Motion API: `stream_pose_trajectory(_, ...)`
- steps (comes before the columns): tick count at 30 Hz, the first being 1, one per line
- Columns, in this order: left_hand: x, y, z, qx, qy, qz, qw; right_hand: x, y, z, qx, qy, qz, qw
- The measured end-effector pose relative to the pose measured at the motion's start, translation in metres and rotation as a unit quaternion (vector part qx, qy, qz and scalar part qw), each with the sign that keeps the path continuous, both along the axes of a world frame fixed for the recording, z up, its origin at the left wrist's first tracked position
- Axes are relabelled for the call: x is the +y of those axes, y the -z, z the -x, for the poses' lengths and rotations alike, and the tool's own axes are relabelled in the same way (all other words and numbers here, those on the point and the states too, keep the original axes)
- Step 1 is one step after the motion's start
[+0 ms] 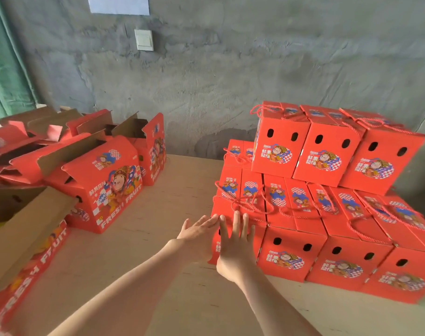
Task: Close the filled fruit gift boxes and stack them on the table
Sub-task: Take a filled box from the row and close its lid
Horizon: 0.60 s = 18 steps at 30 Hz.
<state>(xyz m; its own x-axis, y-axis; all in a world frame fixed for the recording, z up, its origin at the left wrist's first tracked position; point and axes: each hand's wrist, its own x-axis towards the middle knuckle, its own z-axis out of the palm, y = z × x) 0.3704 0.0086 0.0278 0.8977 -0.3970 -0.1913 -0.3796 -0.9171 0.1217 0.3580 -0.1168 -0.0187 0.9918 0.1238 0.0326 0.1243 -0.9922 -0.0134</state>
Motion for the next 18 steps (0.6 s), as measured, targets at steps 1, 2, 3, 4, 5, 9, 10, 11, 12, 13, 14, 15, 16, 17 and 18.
stream_pose_trajectory(1,0.006,0.001,0.008,-0.001,0.004,0.006,1.000,0.000,-0.003,0.001,0.004,0.002,-0.010,1.000)
stream_pose_trajectory(2,0.014,0.001,0.020,-0.007,0.004,0.020,1.000,0.001,-0.007,0.003,0.014,0.002,-0.019,1.000)
stream_pose_trajectory(3,0.025,0.001,0.034,-0.020,-0.001,0.042,0.999,0.001,-0.013,0.003,0.024,0.001,-0.025,0.999)
stream_pose_trajectory(4,0.040,0.001,0.049,-0.039,-0.011,0.067,0.997,0.002,-0.019,0.003,0.037,0.003,-0.030,0.999)
stream_pose_trajectory(5,0.058,-0.001,0.065,-0.060,-0.022,0.089,0.994,0.003,-0.025,0.003,0.052,0.011,-0.036,0.998)
stream_pose_trajectory(9,0.155,-0.033,0.130,-0.147,-0.083,0.185,0.968,0.031,-0.052,0.014,0.030,0.037,-0.042,0.998)
stream_pose_trajectory(10,0.180,-0.042,0.148,-0.175,-0.113,0.214,0.954,0.050,-0.055,0.023,0.005,0.018,-0.056,0.998)
stream_pose_trajectory(11,0.204,-0.049,0.165,-0.210,-0.151,0.237,0.936,0.073,-0.057,0.036,-0.018,-0.020,-0.087,0.996)
stream_pose_trajectory(12,0.226,-0.056,0.181,-0.241,-0.196,0.252,0.916,0.101,-0.059,0.051,-0.027,-0.072,-0.127,0.989)
stream_pose_trajectory(13,0.247,-0.061,0.197,-0.262,-0.239,0.259,0.899,0.132,-0.060,0.070,-0.014,-0.122,-0.179,0.976)
stream_pose_trajectory(14,0.266,-0.066,0.212,-0.278,-0.274,0.261,0.883,0.163,-0.061,0.091,0.017,-0.160,-0.231,0.959)
stream_pose_trajectory(15,0.286,-0.071,0.224,-0.291,-0.301,0.263,0.869,0.193,-0.061,0.113,0.049,-0.186,-0.271,0.943)
stream_pose_trajectory(16,0.305,-0.075,0.237,-0.303,-0.322,0.264,0.857,0.222,-0.061,0.135,0.073,-0.206,-0.293,0.931)
stream_pose_trajectory(17,0.324,-0.079,0.249,-0.313,-0.339,0.264,0.847,0.248,-0.060,0.155,0.085,-0.225,-0.301,0.923)
stream_pose_trajectory(18,0.342,-0.082,0.261,-0.322,-0.353,0.260,0.839,0.270,-0.059,0.173,0.092,-0.243,-0.305,0.916)
